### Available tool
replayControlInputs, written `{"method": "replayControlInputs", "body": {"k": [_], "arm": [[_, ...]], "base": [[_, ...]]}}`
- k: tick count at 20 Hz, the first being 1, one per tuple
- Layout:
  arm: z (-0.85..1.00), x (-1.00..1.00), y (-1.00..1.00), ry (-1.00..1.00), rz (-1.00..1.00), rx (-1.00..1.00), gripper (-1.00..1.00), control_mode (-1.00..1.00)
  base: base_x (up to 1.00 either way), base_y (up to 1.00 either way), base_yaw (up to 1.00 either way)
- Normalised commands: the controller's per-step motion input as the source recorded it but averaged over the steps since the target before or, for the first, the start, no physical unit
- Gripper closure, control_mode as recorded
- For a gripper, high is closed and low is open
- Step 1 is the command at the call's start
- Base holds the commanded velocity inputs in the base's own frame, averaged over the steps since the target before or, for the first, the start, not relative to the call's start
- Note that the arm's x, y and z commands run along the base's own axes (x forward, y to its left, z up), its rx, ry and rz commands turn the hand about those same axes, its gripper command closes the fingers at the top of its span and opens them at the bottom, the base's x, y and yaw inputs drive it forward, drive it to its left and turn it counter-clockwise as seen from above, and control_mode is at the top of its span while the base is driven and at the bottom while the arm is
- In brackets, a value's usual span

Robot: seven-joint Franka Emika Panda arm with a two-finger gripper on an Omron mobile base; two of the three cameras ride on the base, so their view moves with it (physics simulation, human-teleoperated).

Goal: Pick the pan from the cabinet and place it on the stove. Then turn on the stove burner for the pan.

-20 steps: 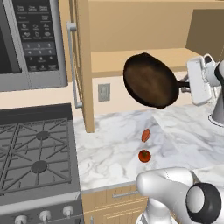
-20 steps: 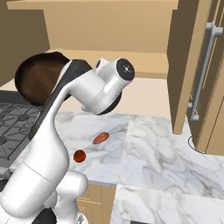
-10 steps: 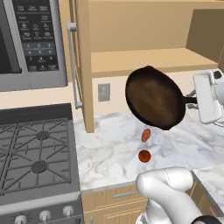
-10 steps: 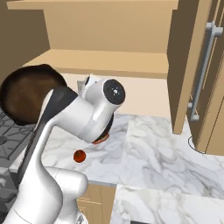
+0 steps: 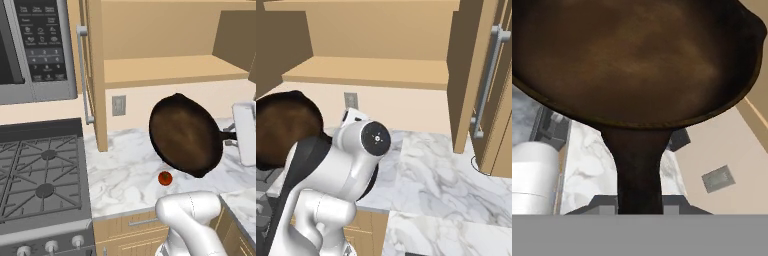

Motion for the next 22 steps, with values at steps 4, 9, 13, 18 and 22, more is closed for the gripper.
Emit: {"method": "replayControlInputs", "body": {"k": [4,9,13,18,22], "arm": [[0.0,-0.12,0.01,0.0,0.0,0.0,1.0,-1.0],[0.0,0.0,0.0,0.0,0.0,0.0,1.0,-1.0],[0.0,-0.05,0.0,0.0,0.0,0.0,1.0,-1.0],[0.0,-0.25,0.0,-0.01,0.0,0.0,1.0,1.0],[0.0,0.0,0.0,0.0,0.0,0.0,1.0,1.0]], "base": [[0.0,0.0,0.0],[0.0,0.0,0.0],[0.0,0.0,0.0],[-0.11,0.02,0.0],[-0.68,0.17,0.0]]}}
